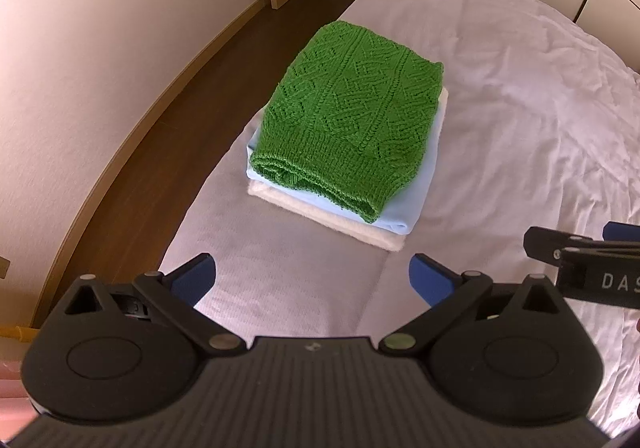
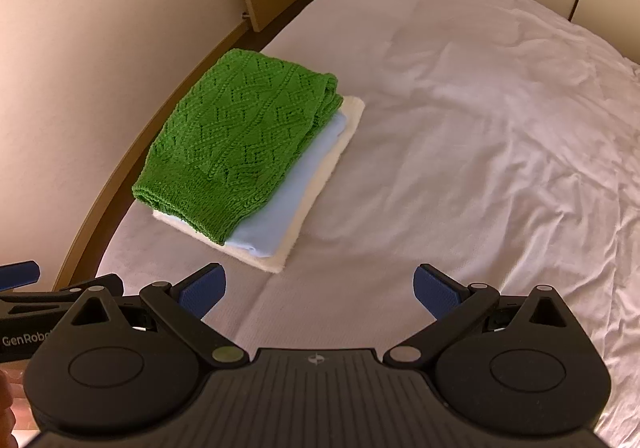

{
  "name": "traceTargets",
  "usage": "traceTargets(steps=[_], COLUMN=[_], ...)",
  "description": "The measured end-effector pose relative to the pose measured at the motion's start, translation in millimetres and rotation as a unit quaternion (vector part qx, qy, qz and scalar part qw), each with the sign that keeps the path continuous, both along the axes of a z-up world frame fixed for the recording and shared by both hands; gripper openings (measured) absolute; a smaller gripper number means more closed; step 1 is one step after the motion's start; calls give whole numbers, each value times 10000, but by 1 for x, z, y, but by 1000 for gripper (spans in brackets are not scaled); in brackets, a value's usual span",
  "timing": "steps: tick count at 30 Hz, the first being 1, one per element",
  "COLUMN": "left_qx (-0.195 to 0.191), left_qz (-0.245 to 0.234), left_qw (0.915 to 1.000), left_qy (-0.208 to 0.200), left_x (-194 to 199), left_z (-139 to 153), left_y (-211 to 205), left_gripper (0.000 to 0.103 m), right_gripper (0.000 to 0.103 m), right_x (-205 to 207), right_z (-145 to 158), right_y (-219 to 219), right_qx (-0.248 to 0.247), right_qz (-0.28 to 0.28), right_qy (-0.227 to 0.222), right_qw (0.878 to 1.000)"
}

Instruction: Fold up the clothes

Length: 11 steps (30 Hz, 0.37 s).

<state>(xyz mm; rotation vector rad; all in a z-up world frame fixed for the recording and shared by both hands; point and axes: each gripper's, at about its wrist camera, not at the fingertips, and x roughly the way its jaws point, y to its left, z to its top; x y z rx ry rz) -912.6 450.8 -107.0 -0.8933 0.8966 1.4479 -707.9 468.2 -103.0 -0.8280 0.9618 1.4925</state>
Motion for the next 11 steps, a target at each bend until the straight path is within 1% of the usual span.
traceTargets(steps=[6,11], left_qx=[-36,-9], left_qz=[9,-33], left_qw=[10000,10000], left_qy=[-17,63], left_x=[-2,0], left_z=[-5,-7], left_y=[10,15], left_gripper=[102,102], right_gripper=[103,103], right_x=[-2,-1], right_z=[-2,-5], right_y=[6,7], right_qx=[-9,-6], right_qz=[-46,-80], right_qy=[-39,-34], right_qw=[10000,10000])
